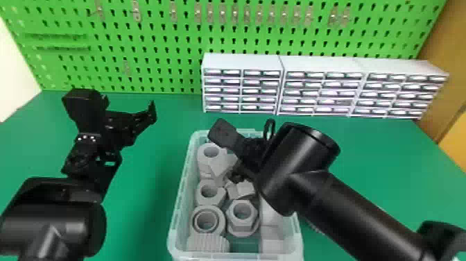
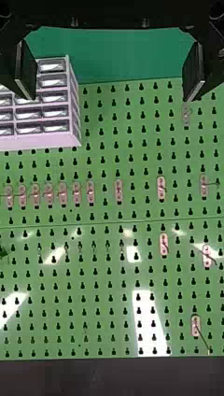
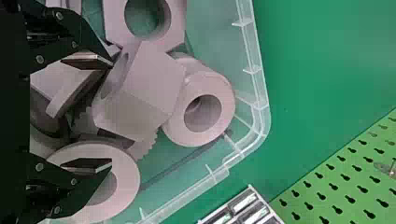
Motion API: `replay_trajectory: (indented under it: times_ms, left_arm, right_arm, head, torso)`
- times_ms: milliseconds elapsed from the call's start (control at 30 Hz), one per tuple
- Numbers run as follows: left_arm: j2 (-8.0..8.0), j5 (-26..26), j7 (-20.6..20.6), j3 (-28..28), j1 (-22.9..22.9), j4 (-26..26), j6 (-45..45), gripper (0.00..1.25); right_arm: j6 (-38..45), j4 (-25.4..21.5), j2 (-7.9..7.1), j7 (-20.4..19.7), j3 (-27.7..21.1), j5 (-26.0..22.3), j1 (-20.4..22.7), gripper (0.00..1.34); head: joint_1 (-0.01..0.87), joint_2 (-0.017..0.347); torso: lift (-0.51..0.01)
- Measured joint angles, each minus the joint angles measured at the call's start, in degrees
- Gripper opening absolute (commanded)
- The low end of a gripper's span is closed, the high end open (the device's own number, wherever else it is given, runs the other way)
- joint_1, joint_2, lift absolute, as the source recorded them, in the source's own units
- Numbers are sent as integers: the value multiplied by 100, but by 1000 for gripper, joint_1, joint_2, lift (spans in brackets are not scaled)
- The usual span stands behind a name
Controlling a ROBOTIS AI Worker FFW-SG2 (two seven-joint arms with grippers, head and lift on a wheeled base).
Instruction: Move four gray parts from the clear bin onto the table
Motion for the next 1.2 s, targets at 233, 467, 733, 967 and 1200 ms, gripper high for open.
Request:
replay_trajectory:
  times_ms: [233,467,733,967,1200]
  left_arm:
    - [1,0,0,-7,-23,0,0,1140]
    - [1,0,0,-11,-30,0,0,1140]
    - [-1,0,0,-38,-64,0,0,1140]
    - [-2,-1,0,-54,-84,0,0,1140]
    - [-2,-3,0,-67,-100,4,0,1140]
  right_arm:
    - [-71,176,7,-6,35,93,40,825]
    - [-314,424,38,-6,96,209,65,822]
    - [-595,782,128,-53,84,308,17,821]
    - [-738,988,179,-144,59,392,-84,822]
    - [-845,1096,226,-213,56,499,-207,822]
  head:
    - [686,26]
    - [686,26]
    - [686,26]
    - [686,26]
    - [686,26]
  torso:
    - [-50]
    - [-50]
    - [-50]
    - [-50]
    - [-50]
